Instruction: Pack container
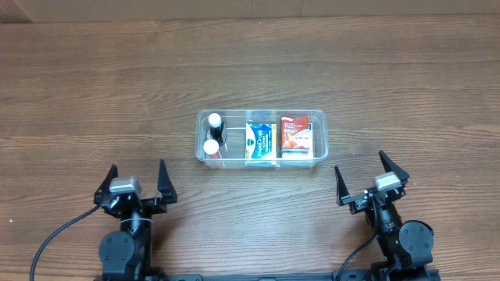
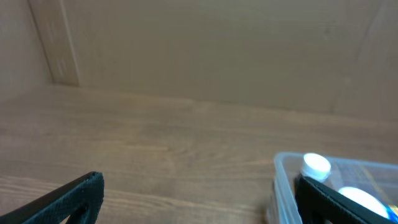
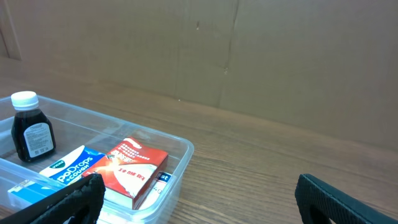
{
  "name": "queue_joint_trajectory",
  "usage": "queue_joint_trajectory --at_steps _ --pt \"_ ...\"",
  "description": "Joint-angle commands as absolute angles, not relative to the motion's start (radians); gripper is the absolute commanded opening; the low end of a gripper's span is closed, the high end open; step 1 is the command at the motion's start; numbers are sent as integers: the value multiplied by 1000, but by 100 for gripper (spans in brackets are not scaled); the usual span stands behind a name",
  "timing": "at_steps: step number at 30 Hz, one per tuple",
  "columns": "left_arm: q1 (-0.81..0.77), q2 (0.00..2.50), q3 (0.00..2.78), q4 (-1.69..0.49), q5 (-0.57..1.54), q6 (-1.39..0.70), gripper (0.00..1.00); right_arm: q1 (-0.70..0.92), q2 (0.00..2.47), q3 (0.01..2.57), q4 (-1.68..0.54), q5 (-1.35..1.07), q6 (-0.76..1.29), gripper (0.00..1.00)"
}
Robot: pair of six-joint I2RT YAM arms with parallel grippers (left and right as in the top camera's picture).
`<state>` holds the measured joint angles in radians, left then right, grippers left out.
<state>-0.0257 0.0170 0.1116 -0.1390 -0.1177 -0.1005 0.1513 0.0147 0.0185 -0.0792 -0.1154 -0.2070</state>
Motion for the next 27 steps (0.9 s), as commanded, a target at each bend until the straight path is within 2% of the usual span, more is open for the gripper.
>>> queue_joint_trajectory --at_steps 1,27 --pt "-27 3 15 -55 -164 -86 100 158 3 9 -76 -107 -207 100" --pt "-26 4 5 -63 -141 -89 100 158 3 9 -76 -106 -207 100"
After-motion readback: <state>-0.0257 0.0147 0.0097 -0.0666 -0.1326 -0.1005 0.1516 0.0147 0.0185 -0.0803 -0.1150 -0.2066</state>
